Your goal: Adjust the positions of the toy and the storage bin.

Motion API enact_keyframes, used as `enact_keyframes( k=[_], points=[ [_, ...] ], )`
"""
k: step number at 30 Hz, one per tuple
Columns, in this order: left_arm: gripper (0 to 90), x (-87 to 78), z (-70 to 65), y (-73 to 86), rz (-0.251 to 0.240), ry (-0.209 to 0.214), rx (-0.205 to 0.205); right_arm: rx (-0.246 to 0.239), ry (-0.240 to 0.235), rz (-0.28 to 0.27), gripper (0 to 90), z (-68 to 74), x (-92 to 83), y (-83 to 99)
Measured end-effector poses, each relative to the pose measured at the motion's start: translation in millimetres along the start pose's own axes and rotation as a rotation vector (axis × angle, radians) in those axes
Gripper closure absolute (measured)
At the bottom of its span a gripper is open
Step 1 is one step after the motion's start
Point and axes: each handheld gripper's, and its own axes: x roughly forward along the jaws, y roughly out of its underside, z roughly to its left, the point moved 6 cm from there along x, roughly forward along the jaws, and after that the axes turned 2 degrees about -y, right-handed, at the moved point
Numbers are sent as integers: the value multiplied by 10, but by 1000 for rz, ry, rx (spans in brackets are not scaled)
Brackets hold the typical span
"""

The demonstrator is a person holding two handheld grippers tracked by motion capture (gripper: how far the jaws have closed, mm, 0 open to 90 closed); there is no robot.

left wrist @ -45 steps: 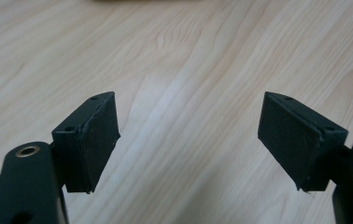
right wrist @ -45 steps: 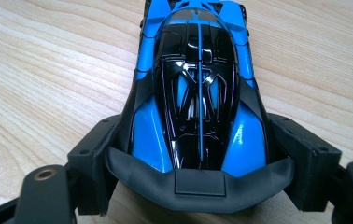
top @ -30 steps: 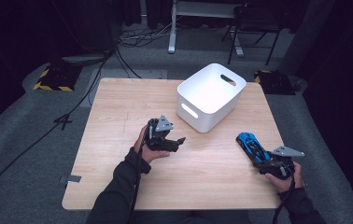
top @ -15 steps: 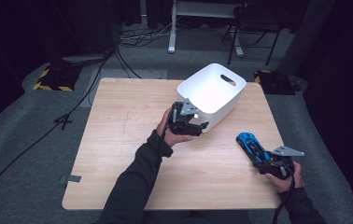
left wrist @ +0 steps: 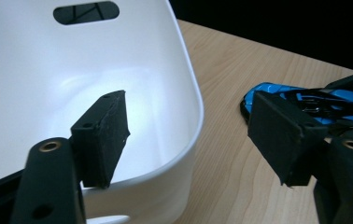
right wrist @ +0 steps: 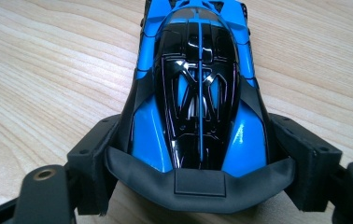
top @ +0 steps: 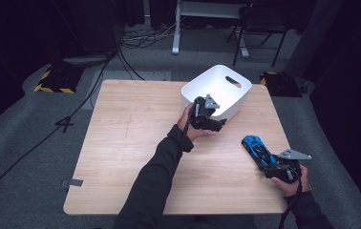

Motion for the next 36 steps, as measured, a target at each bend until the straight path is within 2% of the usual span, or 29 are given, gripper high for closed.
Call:
enact_keyframes(
  k=[2, 4, 5, 6, 10, 11, 13, 16, 18, 20, 22, 23, 26, 36],
  points=[
    [339, 51, 13, 3, 18, -9, 2, 1, -1, 1, 243, -1, 0, 0],
    [427, 85, 26, -9, 21, -6, 3, 0, -2, 3, 243, -1, -1, 2],
    [471, 103, 11, -13, 19, 6, -10, -1, -2, 3, 243, -2, -1, 2],
    [533, 112, 12, -22, 21, -2, 4, -1, -1, 1, 243, -2, 0, 2],
    [645, 168, -1, -24, 37, 3, 28, 2, -1, 1, 243, 1, 0, 1],
    [681, 176, 7, -27, 32, 1, 21, 0, -1, 0, 243, 0, 1, 2],
    [761, 172, 6, -33, 11, 24, 12, 1, -1, 2, 242, 0, 0, 3],
    [818, 135, 6, -23, 26, 33, 71, 1, -2, 3, 242, -1, -1, 3],
    [834, 91, 2, -7, 38, 40, 83, 1, -2, 3, 242, -2, -1, 3],
    [838, 25, 6, 30, 38, 65, 100, 2, -3, 2, 242, -2, 0, 3],
    [846, -81, 6, 81, 37, 94, 107, 1, -3, 3, 242, -1, -1, 3],
    [851, -137, 3, 110, 46, 113, 122, 1, -4, 1, 242, -3, 1, 2],
    [848, -285, 5, 191, 50, 129, 135, 6, -4, 1, 242, -2, 4, 0],
    [798, -798, 96, 501, 53, 125, 152, 2, -5, 4, 242, -4, 6, 0]
  ],
)
